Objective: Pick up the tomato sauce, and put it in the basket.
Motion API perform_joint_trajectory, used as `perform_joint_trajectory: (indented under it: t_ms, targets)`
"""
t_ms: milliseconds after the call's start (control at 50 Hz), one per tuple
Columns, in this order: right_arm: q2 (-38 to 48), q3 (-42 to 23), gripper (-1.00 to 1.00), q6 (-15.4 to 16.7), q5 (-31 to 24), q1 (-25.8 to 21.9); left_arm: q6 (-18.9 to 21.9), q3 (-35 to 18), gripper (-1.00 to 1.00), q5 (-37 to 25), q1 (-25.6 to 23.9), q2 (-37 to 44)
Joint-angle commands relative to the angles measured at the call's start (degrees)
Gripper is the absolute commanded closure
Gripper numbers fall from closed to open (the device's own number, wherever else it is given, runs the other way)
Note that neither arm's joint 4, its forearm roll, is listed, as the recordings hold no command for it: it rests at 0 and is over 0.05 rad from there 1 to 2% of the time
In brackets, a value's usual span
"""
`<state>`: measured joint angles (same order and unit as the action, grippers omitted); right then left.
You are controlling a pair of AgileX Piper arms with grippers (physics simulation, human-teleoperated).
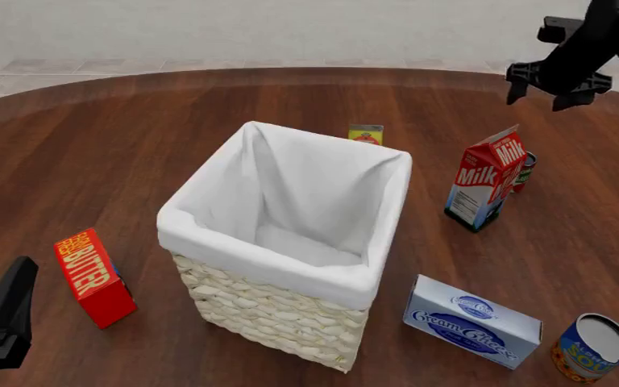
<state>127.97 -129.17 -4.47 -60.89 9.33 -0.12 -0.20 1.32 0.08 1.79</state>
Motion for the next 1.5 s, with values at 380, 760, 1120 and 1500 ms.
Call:
perform_joint_trajectory:
  t_ms: [380, 760, 1120, 1500]
  targets:
    - [2.26, 0.87, -1.0, 1.55, 0.58, 1.39, 0.06, -0.01, -1.0, -0.26, -0.07, -0.32]
    - [5.66, -3.3, -1.0, 2.53, -0.65, 2.34, 0.07, -0.01, -1.0, -0.27, -0.06, -0.33]
    - [7.8, -4.03, -1.0, 2.69, -0.35, 2.38, 0.06, -0.01, -1.0, -0.27, -0.07, -0.33]
    - [8.47, -3.34, -1.0, 2.87, 0.31, 2.65, 0.05, -0.01, -1.0, -0.27, -0.07, -0.33]
